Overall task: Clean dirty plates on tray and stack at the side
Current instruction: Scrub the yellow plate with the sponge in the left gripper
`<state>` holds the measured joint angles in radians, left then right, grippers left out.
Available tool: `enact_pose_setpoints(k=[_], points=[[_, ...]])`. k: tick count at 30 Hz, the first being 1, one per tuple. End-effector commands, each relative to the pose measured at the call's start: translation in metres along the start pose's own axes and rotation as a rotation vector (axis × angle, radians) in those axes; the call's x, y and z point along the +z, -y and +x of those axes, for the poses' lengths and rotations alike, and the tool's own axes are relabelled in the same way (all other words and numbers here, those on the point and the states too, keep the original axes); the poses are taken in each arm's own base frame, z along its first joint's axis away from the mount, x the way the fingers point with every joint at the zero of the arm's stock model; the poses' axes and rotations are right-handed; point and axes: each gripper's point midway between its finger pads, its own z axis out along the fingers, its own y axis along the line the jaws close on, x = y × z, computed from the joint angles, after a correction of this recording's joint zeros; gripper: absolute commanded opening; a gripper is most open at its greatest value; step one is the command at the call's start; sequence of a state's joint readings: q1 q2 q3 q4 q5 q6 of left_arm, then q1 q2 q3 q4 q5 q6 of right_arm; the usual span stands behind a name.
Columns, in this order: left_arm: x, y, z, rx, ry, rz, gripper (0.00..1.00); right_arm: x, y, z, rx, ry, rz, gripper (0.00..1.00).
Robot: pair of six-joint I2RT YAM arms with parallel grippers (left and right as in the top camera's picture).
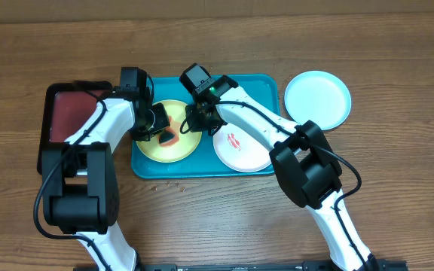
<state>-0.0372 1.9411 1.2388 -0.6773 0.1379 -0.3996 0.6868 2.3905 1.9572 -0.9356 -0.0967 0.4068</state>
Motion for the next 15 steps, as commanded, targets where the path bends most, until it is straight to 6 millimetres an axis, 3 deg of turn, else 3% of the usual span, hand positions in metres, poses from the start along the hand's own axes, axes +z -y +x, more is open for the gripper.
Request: enact_pose_setpoints(k=[1, 4, 8, 15], points=[[-0.003, -0.071, 0.000, 0.001, 0.027, -0.348, 0.04, 0.017, 0.025, 0.015, -0.008, -0.048, 0.099, 0.04], [-0.022, -0.086, -0.013, -0.006, 0.058, -0.446, 0.04, 0.017, 0.025, 0.015, -0.007, -0.050, 0.100, 0.04], [-0.035, -0.071, -0.033, 0.001, 0.095, -0.392, 0.04, 0.017, 0.025, 0.015, -0.007, -0.050, 0.100, 0.04], [-0.019, 0.028, -0.037, 0.067, 0.084, 0.078, 0.04, 0.017, 0.025, 0.015, -0.007, -0.050, 0.100, 0.04]])
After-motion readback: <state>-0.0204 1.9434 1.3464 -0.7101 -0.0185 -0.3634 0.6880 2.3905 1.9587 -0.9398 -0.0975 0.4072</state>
